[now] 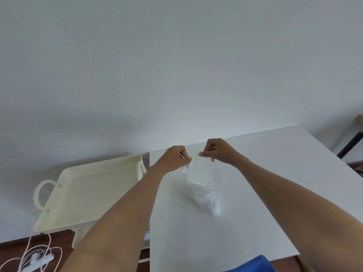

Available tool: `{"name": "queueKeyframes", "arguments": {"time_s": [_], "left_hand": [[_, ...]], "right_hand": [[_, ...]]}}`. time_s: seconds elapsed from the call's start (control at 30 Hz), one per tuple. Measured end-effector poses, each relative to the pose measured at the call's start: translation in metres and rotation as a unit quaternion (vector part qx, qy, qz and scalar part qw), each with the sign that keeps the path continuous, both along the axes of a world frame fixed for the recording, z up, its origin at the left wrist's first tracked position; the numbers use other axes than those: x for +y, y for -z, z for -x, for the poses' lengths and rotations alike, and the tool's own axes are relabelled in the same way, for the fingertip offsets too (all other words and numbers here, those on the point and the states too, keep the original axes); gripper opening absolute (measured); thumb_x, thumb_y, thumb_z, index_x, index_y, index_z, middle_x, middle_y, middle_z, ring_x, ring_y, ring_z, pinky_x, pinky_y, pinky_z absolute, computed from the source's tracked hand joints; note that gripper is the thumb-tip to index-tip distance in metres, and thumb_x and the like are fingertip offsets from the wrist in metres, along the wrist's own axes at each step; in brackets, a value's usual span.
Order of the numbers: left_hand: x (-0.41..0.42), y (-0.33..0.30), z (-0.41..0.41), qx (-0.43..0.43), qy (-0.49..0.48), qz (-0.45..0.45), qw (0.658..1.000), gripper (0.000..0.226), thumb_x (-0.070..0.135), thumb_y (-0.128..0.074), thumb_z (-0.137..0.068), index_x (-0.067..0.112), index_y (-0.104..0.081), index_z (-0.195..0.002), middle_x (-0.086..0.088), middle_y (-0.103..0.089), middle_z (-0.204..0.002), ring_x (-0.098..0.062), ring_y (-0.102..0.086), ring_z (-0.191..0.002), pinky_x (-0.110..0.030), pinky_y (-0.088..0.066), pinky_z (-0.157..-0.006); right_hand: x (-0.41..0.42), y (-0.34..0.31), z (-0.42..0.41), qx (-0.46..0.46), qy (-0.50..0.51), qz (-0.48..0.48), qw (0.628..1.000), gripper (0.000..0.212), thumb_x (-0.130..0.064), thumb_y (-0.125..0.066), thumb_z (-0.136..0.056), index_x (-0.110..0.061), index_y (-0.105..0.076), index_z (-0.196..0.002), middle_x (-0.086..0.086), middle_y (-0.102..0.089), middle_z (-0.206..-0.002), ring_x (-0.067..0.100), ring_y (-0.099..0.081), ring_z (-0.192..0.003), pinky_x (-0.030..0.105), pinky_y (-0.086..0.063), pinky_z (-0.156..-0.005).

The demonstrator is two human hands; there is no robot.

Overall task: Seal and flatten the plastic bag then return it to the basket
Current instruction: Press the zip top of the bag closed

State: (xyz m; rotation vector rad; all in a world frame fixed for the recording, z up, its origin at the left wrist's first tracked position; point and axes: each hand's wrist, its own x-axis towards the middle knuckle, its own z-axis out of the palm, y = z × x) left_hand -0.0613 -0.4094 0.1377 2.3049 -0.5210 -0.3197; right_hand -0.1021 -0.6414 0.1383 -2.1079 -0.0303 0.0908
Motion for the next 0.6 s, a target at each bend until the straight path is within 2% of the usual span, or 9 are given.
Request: {"name": "queueKeyframes", "arguments": {"time_s": [0.13,0.2,0.27,0.37,0.43,0.5,0.6], "left_hand": [[0.005,-0.002,-0.003,0.017,0.015,0.033,0.999,0.012,0.025,-0.075,-0.086,0.021,-0.064,-0.092,0.001,-0.069,-0.075,-0.024,-0.073,-0.063,-0.036,-0.060,-0.061],[0.008,-0.003,-0.002,0.023,0.023,0.040,0.999,0.012,0.026,-0.075,-0.088,0.028,-0.070,-0.098,0.003,-0.066,-0.073,-0.013,-0.069,-0.056,-0.025,-0.055,-0.054],[0.009,-0.003,0.000,0.030,0.027,0.041,0.998,0.008,0.032,-0.080,-0.084,0.031,-0.075,-0.090,0.006,-0.065,-0.067,-0.003,-0.062,-0.052,-0.015,-0.050,-0.052],[0.009,-0.002,0.002,0.021,0.027,0.019,0.999,0.019,0.037,-0.084,-0.077,0.021,-0.075,-0.076,0.008,-0.065,-0.060,-0.002,-0.057,-0.049,-0.014,-0.046,-0.049],[0.007,-0.003,0.001,0.017,0.024,0.004,1.000,0.025,0.034,-0.083,-0.079,0.013,-0.072,-0.074,0.012,-0.063,-0.053,-0.005,-0.058,-0.048,-0.019,-0.049,-0.052],[0.004,-0.005,-0.001,0.015,0.021,-0.008,1.000,0.025,0.030,-0.079,-0.083,0.010,-0.067,-0.075,0.012,-0.063,-0.051,-0.009,-0.061,-0.048,-0.031,-0.054,-0.057],[0.004,-0.010,-0.005,0.018,0.007,-0.010,1.000,0.022,0.022,-0.073,-0.088,0.010,-0.060,-0.075,0.006,-0.065,-0.055,-0.016,-0.066,-0.048,-0.044,-0.059,-0.062]], "right_hand": [[-0.006,-0.002,0.004,0.080,-0.048,0.036,0.995,0.036,-0.042,-0.090,-0.076,-0.012,-0.073,-0.088,0.005,-0.072,-0.082,0.011,-0.066,-0.066,0.026,-0.046,-0.063],[-0.012,0.000,0.006,0.124,-0.074,0.052,0.988,0.036,-0.044,-0.090,-0.076,-0.013,-0.079,-0.091,-0.003,-0.076,-0.078,0.006,-0.067,-0.069,0.023,-0.046,-0.063],[-0.017,0.002,0.008,0.141,-0.087,0.054,0.985,0.031,-0.043,-0.090,-0.075,-0.016,-0.082,-0.089,-0.006,-0.077,-0.074,0.003,-0.068,-0.069,0.019,-0.046,-0.062],[-0.021,0.007,0.009,0.108,-0.057,0.030,0.992,0.023,-0.039,-0.092,-0.074,-0.019,-0.082,-0.077,-0.005,-0.074,-0.064,0.003,-0.064,-0.059,0.013,-0.044,-0.055],[-0.022,0.011,0.007,0.060,-0.018,0.021,0.998,0.025,-0.040,-0.091,-0.076,-0.018,-0.080,-0.077,-0.005,-0.069,-0.056,0.005,-0.061,-0.054,0.011,-0.044,-0.052],[-0.020,0.012,0.005,0.022,-0.004,0.033,0.999,0.024,-0.044,-0.085,-0.082,-0.021,-0.079,-0.080,-0.007,-0.063,-0.048,0.004,-0.057,-0.049,0.011,-0.041,-0.050],[-0.020,0.011,0.007,0.062,-0.032,0.058,0.996,0.027,-0.050,-0.081,-0.083,-0.024,-0.078,-0.089,-0.009,-0.065,-0.051,0.000,-0.059,-0.052,0.011,-0.040,-0.052]]}}
